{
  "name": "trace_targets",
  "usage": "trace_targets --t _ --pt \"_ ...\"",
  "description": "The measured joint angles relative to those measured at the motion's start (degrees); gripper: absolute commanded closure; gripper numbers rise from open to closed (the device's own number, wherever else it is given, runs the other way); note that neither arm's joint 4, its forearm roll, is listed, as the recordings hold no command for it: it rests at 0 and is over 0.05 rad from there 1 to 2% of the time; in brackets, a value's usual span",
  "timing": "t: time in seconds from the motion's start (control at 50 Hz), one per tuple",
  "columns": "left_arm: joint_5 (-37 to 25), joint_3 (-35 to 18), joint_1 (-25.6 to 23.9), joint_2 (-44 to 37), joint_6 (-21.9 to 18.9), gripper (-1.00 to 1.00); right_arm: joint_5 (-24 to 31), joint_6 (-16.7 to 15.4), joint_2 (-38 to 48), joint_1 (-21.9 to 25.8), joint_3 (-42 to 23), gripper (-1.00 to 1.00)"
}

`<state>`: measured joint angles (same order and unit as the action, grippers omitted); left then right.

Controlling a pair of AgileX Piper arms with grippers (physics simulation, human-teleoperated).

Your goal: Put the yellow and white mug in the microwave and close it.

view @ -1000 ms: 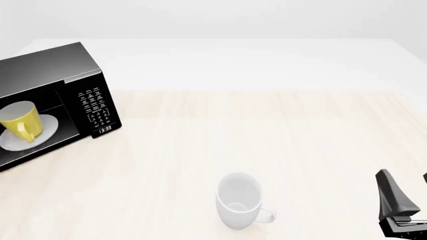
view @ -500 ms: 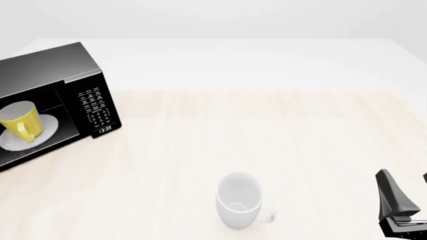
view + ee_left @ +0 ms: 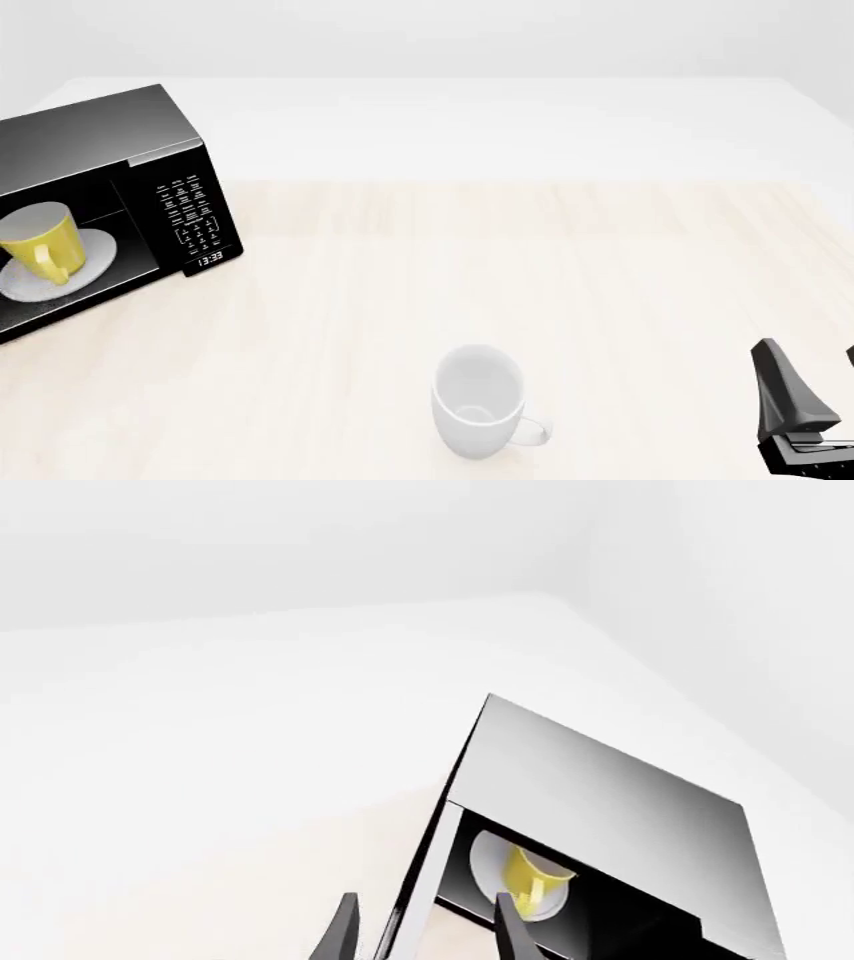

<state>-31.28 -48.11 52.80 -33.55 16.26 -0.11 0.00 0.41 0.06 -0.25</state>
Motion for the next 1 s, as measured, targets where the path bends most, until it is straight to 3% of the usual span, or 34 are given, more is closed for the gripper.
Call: trace_targets --t 1.0 --pt "6.2 3.2 15.4 -8.8 0.0 -1.0 0.0 0.0 0.0 0.0 0.0 -1.0"
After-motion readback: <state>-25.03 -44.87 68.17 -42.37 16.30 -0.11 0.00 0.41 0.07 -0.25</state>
